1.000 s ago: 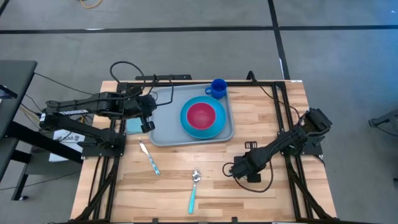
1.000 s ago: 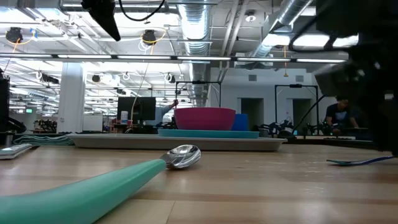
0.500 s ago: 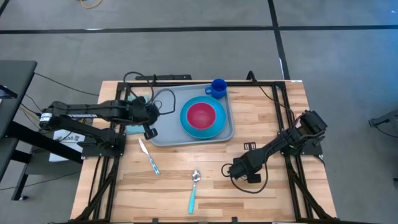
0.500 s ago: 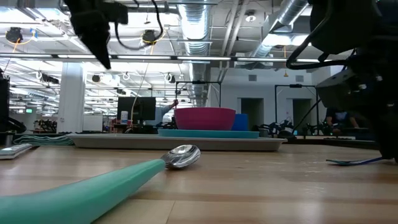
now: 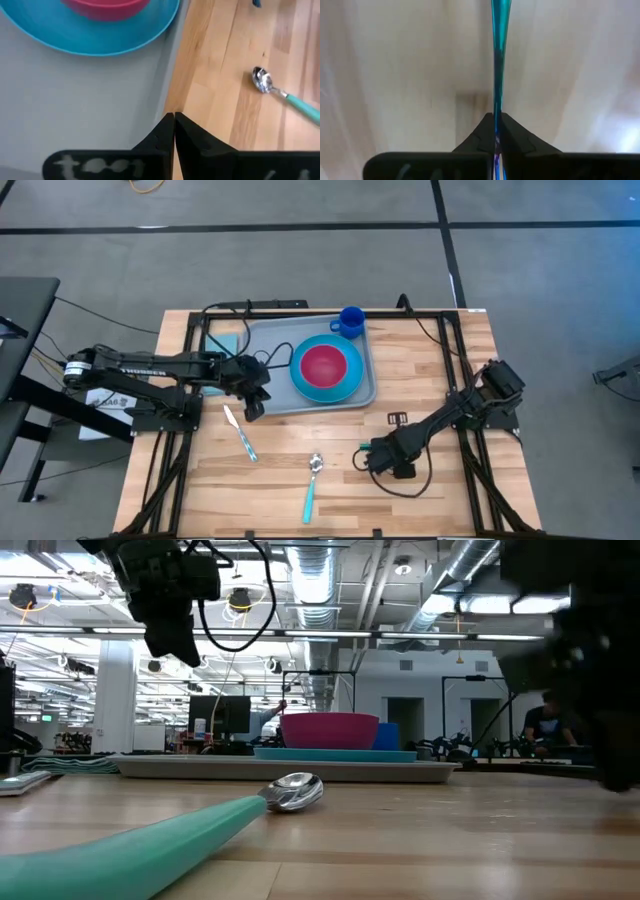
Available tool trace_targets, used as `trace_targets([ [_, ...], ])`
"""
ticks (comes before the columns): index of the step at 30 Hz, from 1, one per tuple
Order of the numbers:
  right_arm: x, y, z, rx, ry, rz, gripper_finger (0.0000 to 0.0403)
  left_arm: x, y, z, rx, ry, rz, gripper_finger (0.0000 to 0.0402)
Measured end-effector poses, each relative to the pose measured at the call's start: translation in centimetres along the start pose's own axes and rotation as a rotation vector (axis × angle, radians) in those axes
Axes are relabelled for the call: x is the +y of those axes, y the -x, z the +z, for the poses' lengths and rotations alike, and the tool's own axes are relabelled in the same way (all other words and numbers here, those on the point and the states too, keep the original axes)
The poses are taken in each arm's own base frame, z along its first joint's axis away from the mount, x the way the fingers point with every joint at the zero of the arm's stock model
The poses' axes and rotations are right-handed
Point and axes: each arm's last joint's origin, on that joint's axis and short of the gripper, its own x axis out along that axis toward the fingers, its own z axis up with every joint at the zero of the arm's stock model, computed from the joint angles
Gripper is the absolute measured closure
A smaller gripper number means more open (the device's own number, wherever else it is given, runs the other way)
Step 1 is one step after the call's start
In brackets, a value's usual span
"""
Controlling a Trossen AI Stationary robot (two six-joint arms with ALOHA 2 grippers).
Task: Set up tray
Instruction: Put the iridescent fork on the blue napkin
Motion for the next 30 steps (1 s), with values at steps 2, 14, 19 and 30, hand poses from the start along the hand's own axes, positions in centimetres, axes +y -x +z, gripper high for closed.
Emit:
trace_targets([
  [2, 0.1, 0.4, 0.1, -0.024, 0.024, -0.046, 0.0399, 0.0, 0.0, 0.0, 0.001, 0.01, -0.003, 0.0401],
  [14, -0.9, -1.3, -0.5, 0.03, 0.012, -0.085, 0.0397, 2.3, 1.0, -3.0, 0.181, 0.119, 0.531, 0.0401],
  [19, -1.1, -1.7, -0.6, 0.02, -0.047, -0.081, 0.0376, 2.5, 1.3, -3.7, 0.241, 0.161, 0.565, 0.0401],
  [30, -1.2, -1.6, -0.6, 0.017, -0.101, -0.085, 0.0323, 2.1, 1.2, -4.0, 0.321, -0.014, 0.499, 0.0401],
])
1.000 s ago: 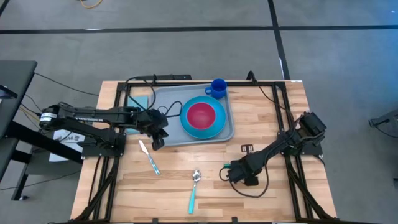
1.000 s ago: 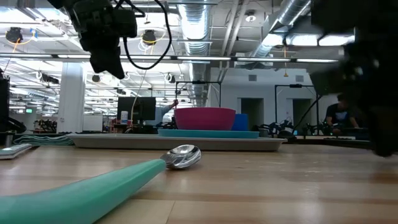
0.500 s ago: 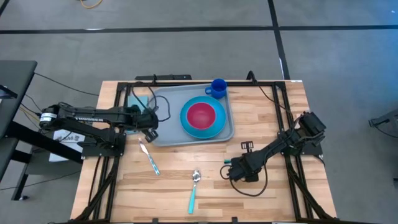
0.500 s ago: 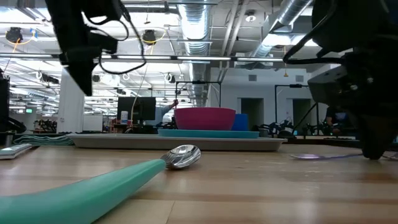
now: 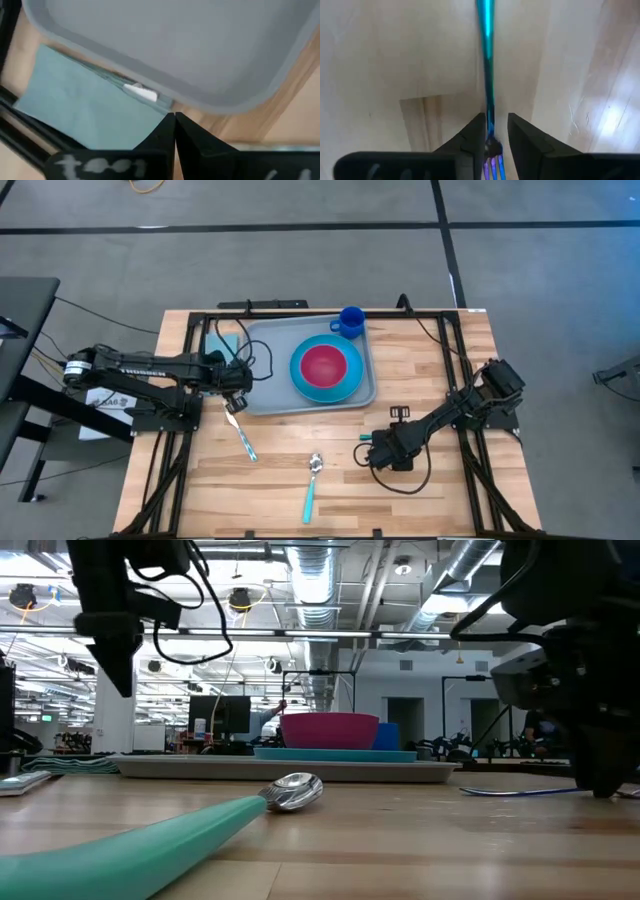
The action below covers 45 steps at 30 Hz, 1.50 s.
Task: Set up tray
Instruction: Put the iridescent fork on the blue napkin, then put the blue napkin on the gray tray
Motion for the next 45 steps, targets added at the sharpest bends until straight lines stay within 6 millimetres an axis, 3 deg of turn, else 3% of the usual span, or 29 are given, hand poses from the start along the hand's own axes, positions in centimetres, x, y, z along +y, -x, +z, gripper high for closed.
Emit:
trace_targets([
  [6, -0.1, 1.2, 0.2, 0.046, -0.025, -0.002, 0.0301, 0.1, -0.5, -0.8, 0.151, -0.14, 0.047, 0.0389],
  [15, 0.3, 4.8, 2.3, -0.059, -0.084, 0.073, 0.0274, -1.1, -3.1, 0.0, 0.306, -0.195, 0.101, 0.0303],
  [20, 0.7, 6.8, 3.5, -0.243, -0.306, 0.005, 0.0276, -1.7, -4.3, 0.1, 0.389, -0.274, 0.077, 0.027],
  [24, 1.5, 7.6, 3.8, -0.471, -0.235, -0.193, 0.0281, -1.8, -3.9, -0.1, 0.422, -0.339, -0.041, 0.0266],
  [28, 1.9, 7.8, 3.8, -0.519, -0.23, -0.226, 0.0282, -1.1, -2.3, -0.6, 0.347, -0.365, -0.078, 0.0268],
  [36, 2.0, 7.8, 3.7, -0.522, -0.257, -0.21, 0.0282, 0.7, 0.4, -2.0, -0.07, -0.212, -0.119, 0.0269],
  [39, 2.0, 7.8, 3.7, -0.525, -0.281, -0.203, 0.0282, 1.2, 1.2, -2.2, -0.128, -0.172, -0.125, 0.0269],
  [45, 2.0, 7.8, 3.9, -0.533, -0.29, -0.197, 0.0282, 1.9, 1.0, -2.0, -0.128, -0.092, -0.091, 0.0269],
])
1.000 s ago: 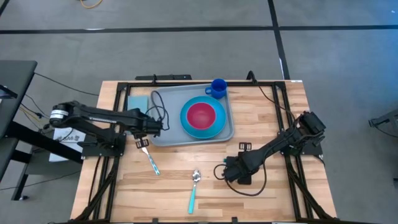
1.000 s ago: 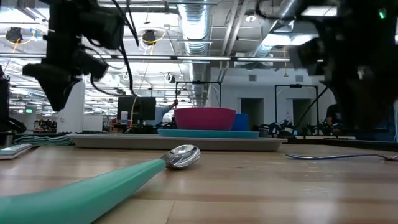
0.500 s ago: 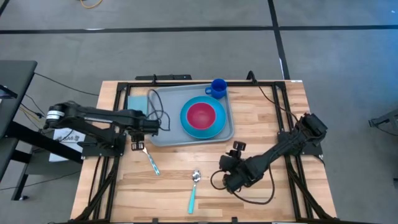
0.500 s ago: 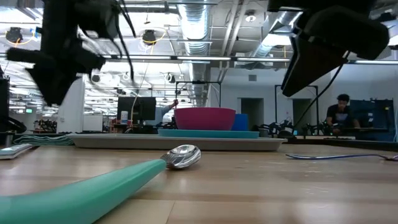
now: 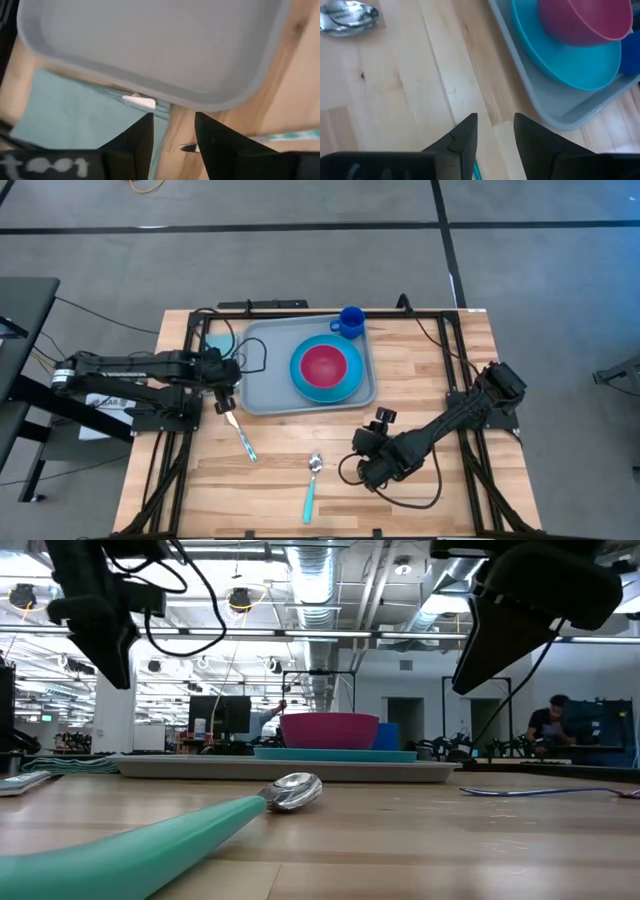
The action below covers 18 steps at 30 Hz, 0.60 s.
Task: Set up tray
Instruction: Put the blue napkin on the gray tray
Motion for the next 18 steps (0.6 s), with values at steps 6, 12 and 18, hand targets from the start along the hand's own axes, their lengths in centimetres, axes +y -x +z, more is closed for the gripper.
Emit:
trace_targets([
  [6, -0.3, -0.3, 0.3, 0.002, -0.01, -0.004, 0.0282, 0.2, -1.3, 1.1, 0.025, 0.297, 0.005, 0.0269],
  [12, -0.7, -0.7, 0.6, 0.01, -0.001, -0.014, 0.0282, -0.3, -3.3, -0.2, 0.103, 0.408, 0.059, 0.0269],
  [18, -0.6, -0.6, 0.5, 0.01, 0.008, -0.01, 0.0282, -0.5, -5.1, -1.9, 0.147, 0.463, 0.076, 0.0269],
])
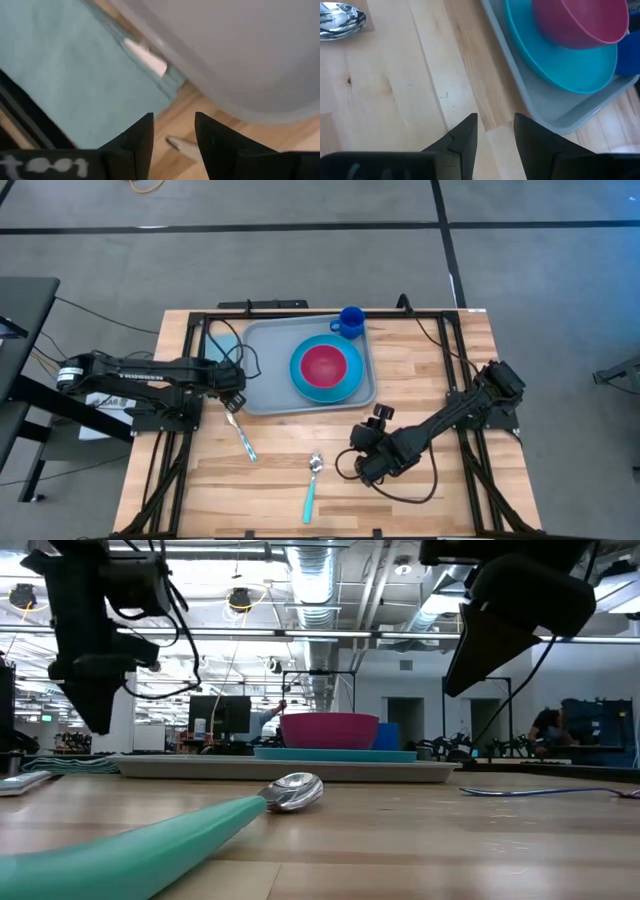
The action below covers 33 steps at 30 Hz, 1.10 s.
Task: Set up tray
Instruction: Put the blue napkin on the gray tray
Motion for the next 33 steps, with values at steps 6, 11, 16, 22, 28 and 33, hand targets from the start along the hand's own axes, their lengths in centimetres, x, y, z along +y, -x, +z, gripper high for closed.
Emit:
trace_targets([
  [6, 0.0, 0.0, 0.0, 0.001, 0.0, -0.001, 0.0282, -0.1, -0.2, 0.4, -0.1, 0.067, 0.111, 0.0269],
  [11, -0.1, -0.1, 0.0, 0.001, -0.001, -0.001, 0.0282, -0.5, -1.4, 0.2, -0.025, 0.05, 0.188, 0.0269],
  [16, -0.1, -0.1, 0.0, 0.001, -0.001, -0.001, 0.0282, -1.7, -3.3, 0.3, 0.039, -0.011, 0.235, 0.0269],
  [22, -0.1, -0.1, 0.0, 0.0, -0.001, -0.002, 0.0282, -2.7, -5.3, 0.4, 0.13, -0.111, 0.243, 0.0269],
  [28, -0.1, -0.1, 0.0, 0.0, 0.0, -0.002, 0.0282, -3.1, -5.8, 0.6, 0.138, -0.163, 0.238, 0.0269],
  [33, -0.1, -0.1, 0.0, 0.0, 0.0, -0.002, 0.0282, -2.9, -5.9, 0.8, 0.116, -0.181, 0.259, 0.0269],
])
